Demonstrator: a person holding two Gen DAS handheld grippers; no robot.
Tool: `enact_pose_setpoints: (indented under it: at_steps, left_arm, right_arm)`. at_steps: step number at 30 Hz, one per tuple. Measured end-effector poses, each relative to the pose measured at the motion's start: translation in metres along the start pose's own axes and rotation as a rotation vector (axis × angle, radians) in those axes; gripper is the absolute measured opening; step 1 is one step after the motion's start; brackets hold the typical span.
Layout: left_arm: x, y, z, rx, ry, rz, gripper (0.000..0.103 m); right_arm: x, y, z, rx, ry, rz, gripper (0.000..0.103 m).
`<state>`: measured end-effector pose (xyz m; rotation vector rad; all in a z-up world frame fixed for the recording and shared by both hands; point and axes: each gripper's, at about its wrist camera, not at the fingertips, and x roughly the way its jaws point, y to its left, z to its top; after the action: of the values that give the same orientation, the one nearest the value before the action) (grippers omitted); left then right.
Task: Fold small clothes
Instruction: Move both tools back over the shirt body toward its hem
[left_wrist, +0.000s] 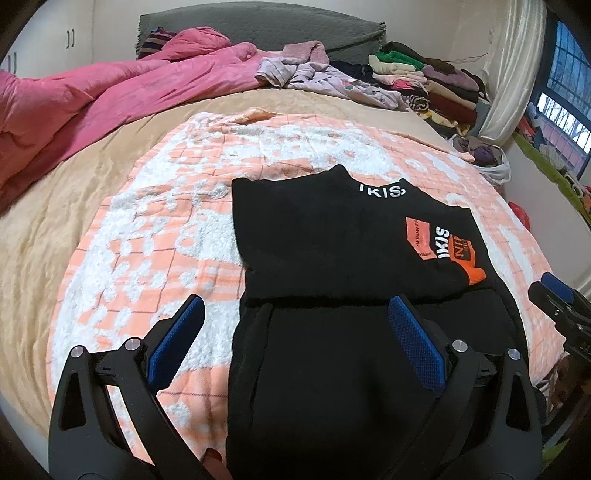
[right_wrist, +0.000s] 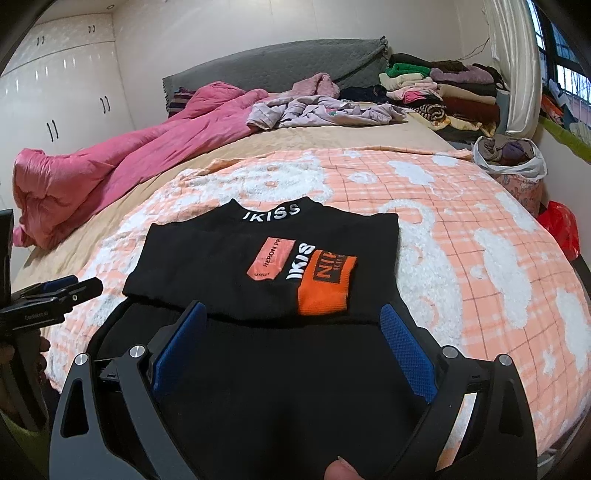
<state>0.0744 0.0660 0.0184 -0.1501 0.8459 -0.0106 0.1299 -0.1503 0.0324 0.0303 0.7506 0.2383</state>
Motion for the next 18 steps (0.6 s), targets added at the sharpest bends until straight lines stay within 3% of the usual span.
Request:
enact_pose_setpoints:
  at_steps: [18]
  left_arm:
    - [-0.022, 0.027, -0.027, -0.028, 0.012, 0.019, 0.093]
  right_arm:
    - [-0.029, -0.011, -0.034, -0.004, 0.026, -0.030, 0.094]
